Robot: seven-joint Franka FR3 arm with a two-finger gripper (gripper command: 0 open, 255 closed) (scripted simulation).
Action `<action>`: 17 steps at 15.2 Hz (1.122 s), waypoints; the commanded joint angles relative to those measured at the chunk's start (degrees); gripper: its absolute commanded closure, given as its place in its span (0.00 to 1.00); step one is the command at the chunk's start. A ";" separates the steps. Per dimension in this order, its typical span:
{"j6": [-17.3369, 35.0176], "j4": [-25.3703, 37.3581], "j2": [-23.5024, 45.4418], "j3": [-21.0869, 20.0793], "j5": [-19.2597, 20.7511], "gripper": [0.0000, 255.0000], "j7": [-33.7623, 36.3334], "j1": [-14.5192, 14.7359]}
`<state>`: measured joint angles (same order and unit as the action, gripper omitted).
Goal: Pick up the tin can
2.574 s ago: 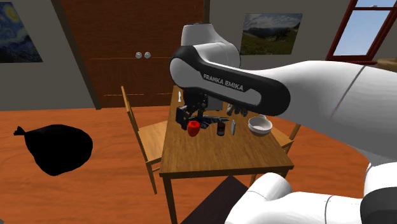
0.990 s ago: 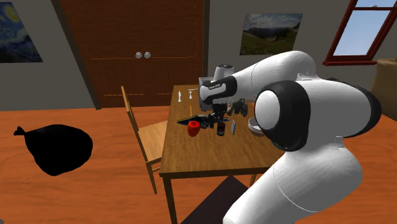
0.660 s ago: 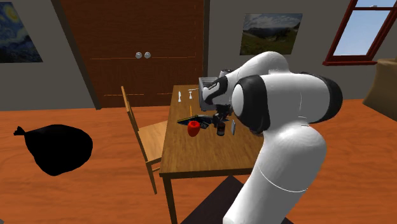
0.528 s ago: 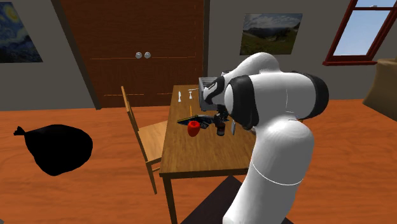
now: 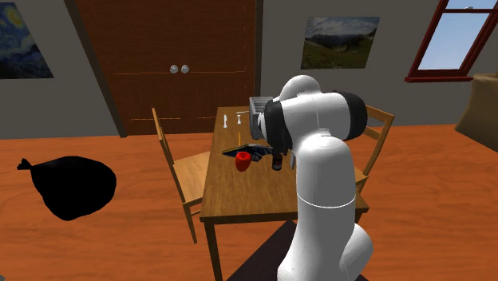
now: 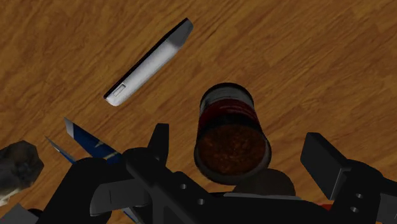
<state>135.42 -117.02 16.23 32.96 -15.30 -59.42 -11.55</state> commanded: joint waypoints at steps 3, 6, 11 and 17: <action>2.43 -0.49 2.33 -0.97 -2.11 0.00 -1.44 -0.76; 3.35 -0.71 3.16 -1.38 -2.88 0.00 -1.99 -1.07; 3.37 -0.86 3.01 -1.35 -2.77 1.00 -1.84 -0.95; 2.77 -0.58 2.63 -1.12 -2.39 1.00 -1.64 -0.87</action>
<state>138.48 -117.67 19.06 31.72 -17.91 -61.19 -12.48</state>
